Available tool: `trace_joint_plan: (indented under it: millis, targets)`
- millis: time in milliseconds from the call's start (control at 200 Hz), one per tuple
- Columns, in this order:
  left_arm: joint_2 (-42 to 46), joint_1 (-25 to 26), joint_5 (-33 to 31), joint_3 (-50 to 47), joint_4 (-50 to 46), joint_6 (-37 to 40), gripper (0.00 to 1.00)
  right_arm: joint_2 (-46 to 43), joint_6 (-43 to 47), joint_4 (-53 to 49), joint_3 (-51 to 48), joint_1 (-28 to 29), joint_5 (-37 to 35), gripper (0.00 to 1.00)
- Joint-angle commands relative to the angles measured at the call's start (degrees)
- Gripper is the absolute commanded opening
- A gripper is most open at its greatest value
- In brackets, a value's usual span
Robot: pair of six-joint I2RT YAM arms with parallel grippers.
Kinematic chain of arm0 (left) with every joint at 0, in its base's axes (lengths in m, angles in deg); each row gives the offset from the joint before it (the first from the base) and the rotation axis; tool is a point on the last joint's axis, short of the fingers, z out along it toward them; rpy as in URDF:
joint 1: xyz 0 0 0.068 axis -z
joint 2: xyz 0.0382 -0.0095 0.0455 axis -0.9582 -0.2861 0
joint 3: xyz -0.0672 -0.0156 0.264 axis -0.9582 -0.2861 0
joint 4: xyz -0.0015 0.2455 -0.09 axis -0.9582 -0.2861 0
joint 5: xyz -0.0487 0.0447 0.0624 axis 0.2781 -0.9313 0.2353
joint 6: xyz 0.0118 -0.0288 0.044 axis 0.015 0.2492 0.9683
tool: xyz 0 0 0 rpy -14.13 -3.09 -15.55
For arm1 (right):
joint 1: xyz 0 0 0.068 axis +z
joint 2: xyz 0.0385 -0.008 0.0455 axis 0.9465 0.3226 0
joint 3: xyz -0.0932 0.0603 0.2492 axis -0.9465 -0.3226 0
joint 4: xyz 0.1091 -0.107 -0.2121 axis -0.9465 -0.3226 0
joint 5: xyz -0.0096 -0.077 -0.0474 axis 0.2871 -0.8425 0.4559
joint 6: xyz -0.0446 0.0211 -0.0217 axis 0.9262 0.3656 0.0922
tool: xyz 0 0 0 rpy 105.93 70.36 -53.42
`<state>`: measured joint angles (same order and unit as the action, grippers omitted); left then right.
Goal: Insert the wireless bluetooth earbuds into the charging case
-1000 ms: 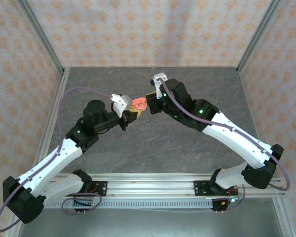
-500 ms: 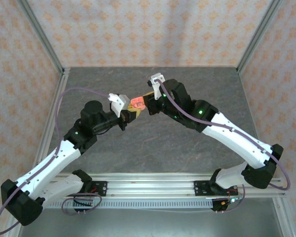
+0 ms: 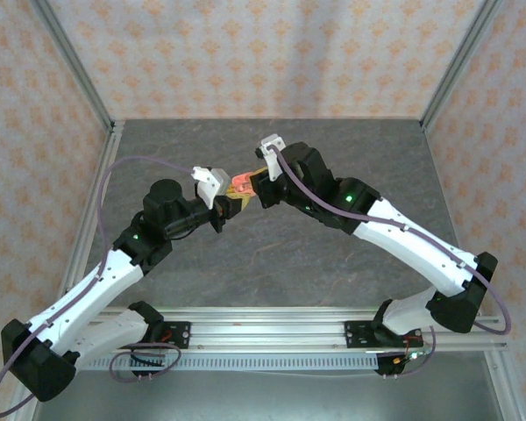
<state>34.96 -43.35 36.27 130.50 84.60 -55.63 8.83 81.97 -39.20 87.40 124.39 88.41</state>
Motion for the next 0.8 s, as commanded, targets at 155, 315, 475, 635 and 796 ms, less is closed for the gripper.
trace_joint_plan:
  millis: [155,315,475,635,796]
  targets:
    - [1.5,0.4,1.3,-0.3,2.2,-0.6,0.00,0.2,4.3,-3.2,0.1,0.4,2.7,0.14]
    - [1.5,0.3,1.3,0.0,2.2,-0.7,0.00,1.5,4.4,-4.3,1.0,0.3,6.7,0.15]
    - [1.6,0.3,1.2,0.3,2.1,-0.8,0.00,3.2,3.3,-5.8,2.1,0.4,9.6,0.19]
    - [1.8,0.3,1.0,0.1,1.8,-0.6,0.00,3.1,2.4,-7.0,2.9,0.3,9.6,0.28]
    - [1.6,0.3,1.1,0.0,2.0,-0.6,0.00,2.1,1.5,-7.8,4.3,0.3,7.5,0.41]
